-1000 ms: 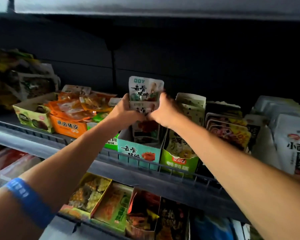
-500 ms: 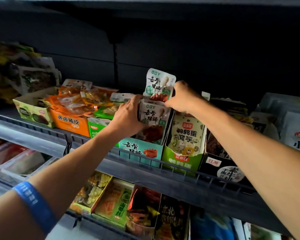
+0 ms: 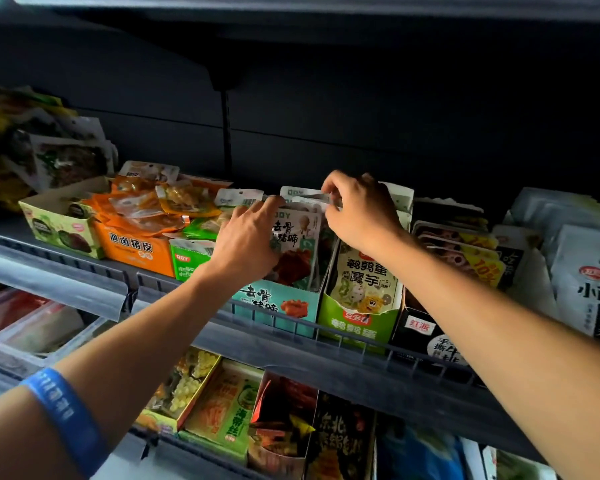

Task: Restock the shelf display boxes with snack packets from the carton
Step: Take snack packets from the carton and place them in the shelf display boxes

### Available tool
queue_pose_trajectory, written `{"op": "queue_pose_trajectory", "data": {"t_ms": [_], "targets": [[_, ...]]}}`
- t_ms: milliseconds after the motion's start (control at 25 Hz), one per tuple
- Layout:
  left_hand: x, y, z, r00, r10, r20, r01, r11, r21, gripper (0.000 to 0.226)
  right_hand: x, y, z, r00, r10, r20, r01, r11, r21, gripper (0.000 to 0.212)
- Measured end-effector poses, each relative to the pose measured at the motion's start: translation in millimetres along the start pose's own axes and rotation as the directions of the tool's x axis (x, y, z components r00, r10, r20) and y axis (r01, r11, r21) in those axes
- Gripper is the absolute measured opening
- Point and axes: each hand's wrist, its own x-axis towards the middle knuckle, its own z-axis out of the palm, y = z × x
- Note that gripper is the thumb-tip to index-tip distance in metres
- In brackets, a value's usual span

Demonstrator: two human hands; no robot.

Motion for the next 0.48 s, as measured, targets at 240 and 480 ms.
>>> {"op": "queue_pose_trajectory", "data": {"t_ms": [240, 480], "targets": [[5.9, 2.6, 3.4, 0.997, -0.014, 0.078, 0.013, 1.000, 0.016, 0.096, -11.6, 10.8, -3.4, 0.995, -0.052, 0.084, 0.059, 0.994, -0.094, 0.039], [5.4, 2.2, 6.3, 0.990, -0.062, 0.124, 0.055, 0.997, 0.056, 0.124, 4.7, 0.5, -2.1, 1.000, -0.021, 0.019, 0.024, 0.986, -0.165, 0.009]]}}
